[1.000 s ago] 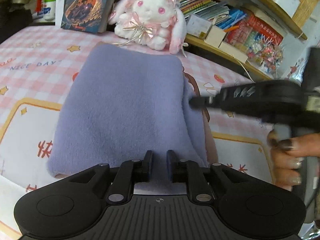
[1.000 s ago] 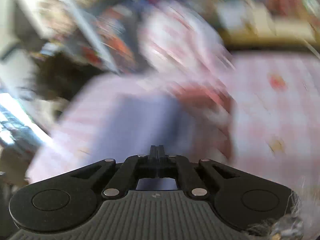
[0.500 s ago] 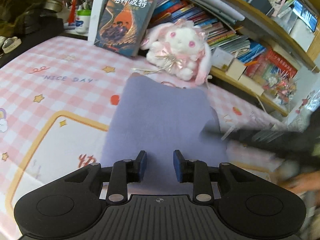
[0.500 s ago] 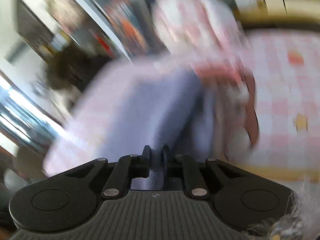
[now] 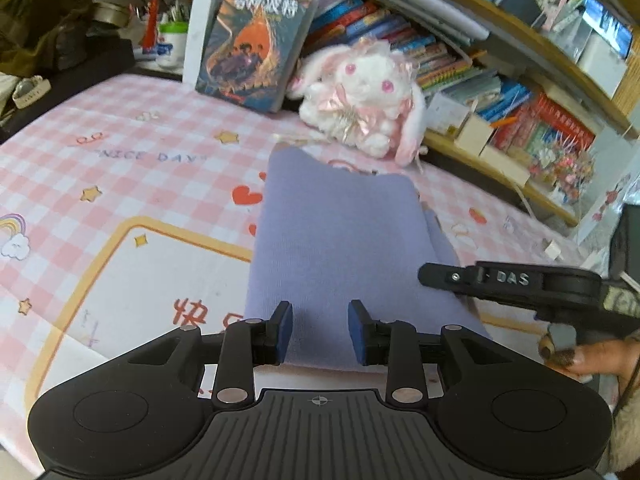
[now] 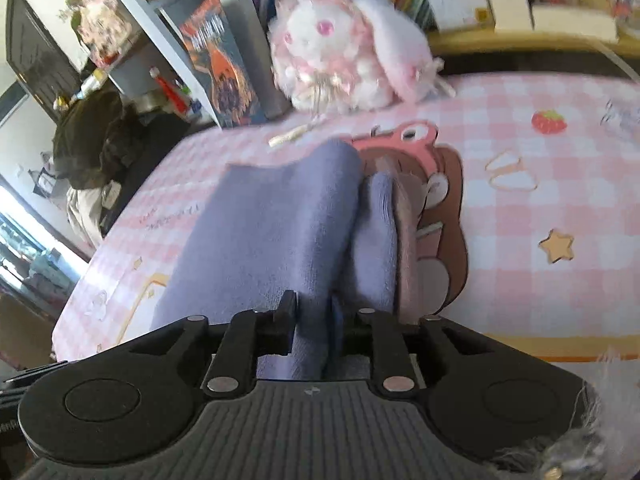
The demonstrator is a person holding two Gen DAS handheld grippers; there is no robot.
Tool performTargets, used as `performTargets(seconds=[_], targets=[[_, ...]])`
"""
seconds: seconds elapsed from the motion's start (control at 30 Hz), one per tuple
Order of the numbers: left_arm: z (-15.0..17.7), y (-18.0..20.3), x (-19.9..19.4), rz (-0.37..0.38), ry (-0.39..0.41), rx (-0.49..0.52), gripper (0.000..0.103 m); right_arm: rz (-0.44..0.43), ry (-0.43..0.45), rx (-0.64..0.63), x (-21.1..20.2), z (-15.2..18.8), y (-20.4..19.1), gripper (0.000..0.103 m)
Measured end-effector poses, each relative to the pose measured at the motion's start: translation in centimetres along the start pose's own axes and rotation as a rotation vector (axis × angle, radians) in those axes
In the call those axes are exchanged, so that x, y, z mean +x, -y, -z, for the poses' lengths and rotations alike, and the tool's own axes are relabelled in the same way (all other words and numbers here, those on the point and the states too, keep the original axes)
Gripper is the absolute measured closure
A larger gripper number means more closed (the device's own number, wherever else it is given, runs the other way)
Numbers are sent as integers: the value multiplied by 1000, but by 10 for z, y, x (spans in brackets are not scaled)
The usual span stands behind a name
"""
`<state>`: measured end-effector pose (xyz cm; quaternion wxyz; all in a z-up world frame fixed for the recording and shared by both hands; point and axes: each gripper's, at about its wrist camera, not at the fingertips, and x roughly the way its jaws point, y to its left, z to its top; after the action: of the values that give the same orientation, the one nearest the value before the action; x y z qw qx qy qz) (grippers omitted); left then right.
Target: Fold clothes
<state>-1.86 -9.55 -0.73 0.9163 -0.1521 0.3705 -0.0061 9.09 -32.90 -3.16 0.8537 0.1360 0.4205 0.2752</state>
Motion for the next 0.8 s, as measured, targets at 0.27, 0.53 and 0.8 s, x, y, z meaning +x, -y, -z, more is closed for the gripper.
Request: performTargets(seconds=[0.27,0.53,0.8], targets=[[4,-2,-6,36,1,9,49,52,8,-90,-46,20,-15,39],[12,-10,-4,17,-79,124,24,210,-33,-47,-51,56,-30,26],[14,-34,-3,35,-142,207,19,359,12,30,-57,76,-60,14]])
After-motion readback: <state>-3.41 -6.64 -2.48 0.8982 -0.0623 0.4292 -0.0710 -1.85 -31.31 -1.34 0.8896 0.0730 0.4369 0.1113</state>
